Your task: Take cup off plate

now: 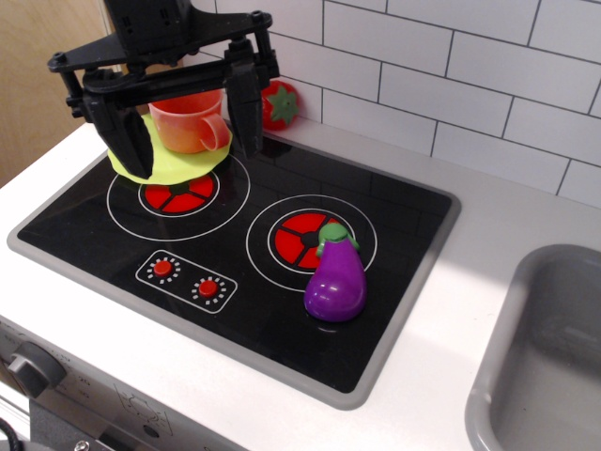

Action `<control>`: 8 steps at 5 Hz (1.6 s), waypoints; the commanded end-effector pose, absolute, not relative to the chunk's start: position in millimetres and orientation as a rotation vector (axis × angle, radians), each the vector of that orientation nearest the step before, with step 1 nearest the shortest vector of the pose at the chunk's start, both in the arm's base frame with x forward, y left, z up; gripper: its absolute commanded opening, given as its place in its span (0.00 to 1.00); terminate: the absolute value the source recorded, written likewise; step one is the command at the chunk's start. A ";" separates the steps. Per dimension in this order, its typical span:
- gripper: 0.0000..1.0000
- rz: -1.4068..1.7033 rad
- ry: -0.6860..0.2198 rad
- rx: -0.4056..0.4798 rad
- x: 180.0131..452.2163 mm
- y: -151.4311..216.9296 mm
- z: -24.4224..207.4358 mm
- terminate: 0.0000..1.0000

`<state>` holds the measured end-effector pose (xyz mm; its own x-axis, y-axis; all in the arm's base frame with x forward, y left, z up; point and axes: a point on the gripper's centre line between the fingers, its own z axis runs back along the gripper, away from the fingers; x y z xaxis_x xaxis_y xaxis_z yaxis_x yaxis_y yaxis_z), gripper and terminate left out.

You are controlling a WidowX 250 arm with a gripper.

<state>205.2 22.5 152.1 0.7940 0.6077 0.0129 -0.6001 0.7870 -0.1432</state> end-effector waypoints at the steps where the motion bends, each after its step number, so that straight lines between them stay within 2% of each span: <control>1: 1.00 0.651 -0.059 -0.134 205.2 22.5 152.1 0.00; 2: 1.00 0.897 -0.125 -0.139 224.9 26.4 151.3 0.00; 3: 1.00 1.015 -0.225 -0.145 245.1 40.0 150.9 0.00; 4: 1.00 1.063 -0.327 -0.142 265.4 57.3 148.4 0.00; 5: 1.00 1.084 -0.385 -0.104 285.0 73.1 135.2 0.00; 7: 1.00 1.118 -0.409 -0.072 306.6 90.0 120.5 0.00; 8: 1.00 1.164 -0.385 -0.073 309.6 92.3 110.2 0.00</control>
